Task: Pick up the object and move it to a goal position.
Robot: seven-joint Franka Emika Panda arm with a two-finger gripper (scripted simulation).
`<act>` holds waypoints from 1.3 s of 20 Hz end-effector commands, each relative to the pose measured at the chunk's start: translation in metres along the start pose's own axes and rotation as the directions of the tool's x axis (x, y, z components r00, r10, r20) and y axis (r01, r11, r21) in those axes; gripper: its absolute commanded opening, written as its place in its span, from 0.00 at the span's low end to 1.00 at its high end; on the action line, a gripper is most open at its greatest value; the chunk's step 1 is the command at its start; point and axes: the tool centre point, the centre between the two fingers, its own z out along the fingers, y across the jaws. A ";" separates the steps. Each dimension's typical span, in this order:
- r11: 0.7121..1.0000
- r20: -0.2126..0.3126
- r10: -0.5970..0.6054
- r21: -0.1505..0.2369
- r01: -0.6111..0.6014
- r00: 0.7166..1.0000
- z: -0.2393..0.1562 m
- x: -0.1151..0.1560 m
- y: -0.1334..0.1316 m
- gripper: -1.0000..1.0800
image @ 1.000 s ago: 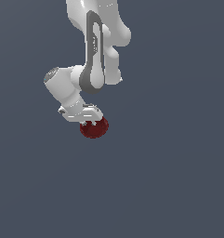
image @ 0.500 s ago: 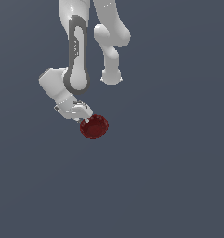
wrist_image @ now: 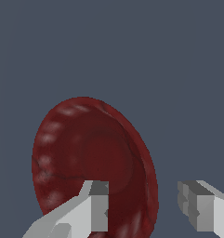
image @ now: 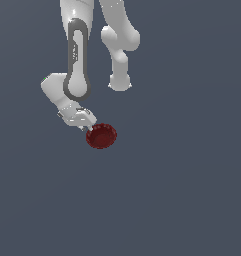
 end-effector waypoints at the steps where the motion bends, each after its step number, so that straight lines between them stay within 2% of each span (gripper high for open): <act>1: 1.000 -0.004 0.003 0.002 -0.003 1.000 -0.001 0.000 0.000 0.62; 9: 1.000 0.026 -0.022 0.000 0.022 0.999 0.010 -0.009 0.003 0.62; 21: 1.000 0.010 -0.004 0.011 0.004 1.000 0.008 -0.011 0.010 0.62; 26: 1.000 0.010 -0.004 0.011 0.004 1.000 0.020 -0.012 0.010 0.62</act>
